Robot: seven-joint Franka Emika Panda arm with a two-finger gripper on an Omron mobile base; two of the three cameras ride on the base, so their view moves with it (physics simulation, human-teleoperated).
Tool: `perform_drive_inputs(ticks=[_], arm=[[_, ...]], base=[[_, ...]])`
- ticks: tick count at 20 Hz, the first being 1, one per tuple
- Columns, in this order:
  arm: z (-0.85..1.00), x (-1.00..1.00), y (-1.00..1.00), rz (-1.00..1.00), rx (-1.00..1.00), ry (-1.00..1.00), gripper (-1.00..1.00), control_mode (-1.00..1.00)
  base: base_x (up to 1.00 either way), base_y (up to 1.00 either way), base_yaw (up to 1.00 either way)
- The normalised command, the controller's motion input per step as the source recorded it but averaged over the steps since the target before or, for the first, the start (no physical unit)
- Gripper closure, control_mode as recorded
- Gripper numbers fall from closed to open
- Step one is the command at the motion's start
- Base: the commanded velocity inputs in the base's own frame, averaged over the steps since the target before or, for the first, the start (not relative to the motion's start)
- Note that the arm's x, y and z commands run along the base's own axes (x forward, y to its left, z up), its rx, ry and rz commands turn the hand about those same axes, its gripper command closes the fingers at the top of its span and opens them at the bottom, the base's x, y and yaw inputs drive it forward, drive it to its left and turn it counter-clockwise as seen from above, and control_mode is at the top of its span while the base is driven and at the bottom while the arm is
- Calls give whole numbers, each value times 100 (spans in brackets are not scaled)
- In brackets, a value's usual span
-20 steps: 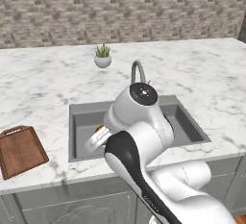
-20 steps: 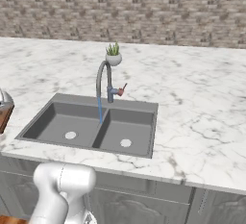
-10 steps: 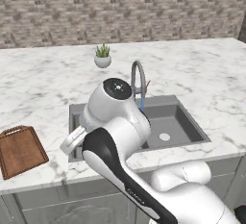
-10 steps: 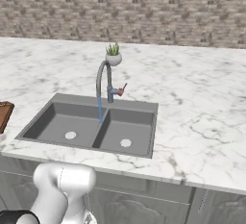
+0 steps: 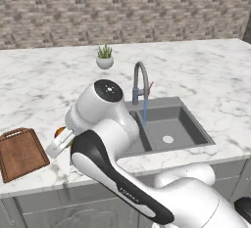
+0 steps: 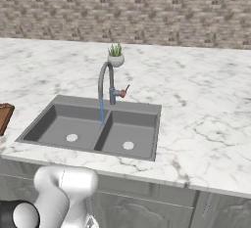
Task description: Pick the peach from the sink and place it on the cutting board to airdry. Then turn off the sink faucet.
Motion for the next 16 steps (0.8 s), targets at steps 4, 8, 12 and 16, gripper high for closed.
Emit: perform_drive_inputs(ticks=[4, 8, 12, 16], arm=[[0, 21, 22, 10, 4, -12, 100, -100], [1, 25, 22, 2, 1, -9, 100, -100], [1, 15, 29, 0, -2, 0, 100, -100], [0, 17, 29, -2, -5, 0, 100, -100]], base=[[0, 0, 0], [0, 0, 0], [0, 0, 0], [0, 0, 0]])
